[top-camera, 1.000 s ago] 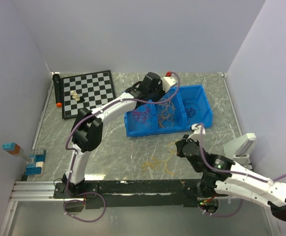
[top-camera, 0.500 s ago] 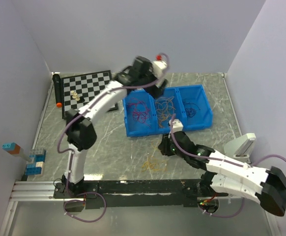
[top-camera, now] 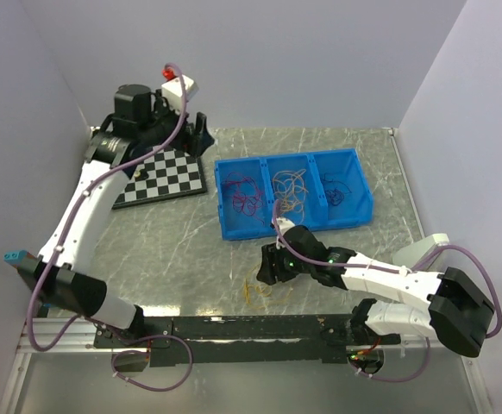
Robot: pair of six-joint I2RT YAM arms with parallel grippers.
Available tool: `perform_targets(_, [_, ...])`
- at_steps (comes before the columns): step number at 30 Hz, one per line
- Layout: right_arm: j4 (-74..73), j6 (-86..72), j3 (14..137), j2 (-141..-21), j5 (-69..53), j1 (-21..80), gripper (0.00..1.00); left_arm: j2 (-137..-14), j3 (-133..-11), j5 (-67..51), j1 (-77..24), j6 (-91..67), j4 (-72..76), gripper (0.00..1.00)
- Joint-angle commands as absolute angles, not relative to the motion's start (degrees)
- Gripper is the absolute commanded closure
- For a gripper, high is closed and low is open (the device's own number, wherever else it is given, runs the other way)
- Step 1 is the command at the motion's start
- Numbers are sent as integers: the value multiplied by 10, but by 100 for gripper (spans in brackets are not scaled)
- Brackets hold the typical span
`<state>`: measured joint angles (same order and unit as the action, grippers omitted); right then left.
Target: Untangle the cables
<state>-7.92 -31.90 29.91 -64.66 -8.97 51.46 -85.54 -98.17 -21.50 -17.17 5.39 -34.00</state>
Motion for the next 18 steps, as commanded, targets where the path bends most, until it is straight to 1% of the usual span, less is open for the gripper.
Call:
perform_targets(1, [-73, -299, 324, -656, -136, 526, 38, -820, -946, -250, -134, 62, -337, 1])
perform_targets(9, [-122, -251, 355, -729, -69, 570, 38, -766, -899, -282, -84, 54, -337, 1])
perform_targets(13, [-127, -240, 369, -758, -51, 578, 42, -760, -884, -287, -64, 50, -345, 2])
perform_targets(15, [-133, -236, 379, -770, -37, 583, 46, -759, -875, -287, -57, 47, -347, 2])
perform_targets(16, [-138, -235, 386, -777, -28, 584, 51, -758, -869, -287, -55, 46, -345, 3])
perform_targets(18, [-146, -233, 398, -787, -12, 584, 67, -753, -857, -284, -49, 47, -340, 3])
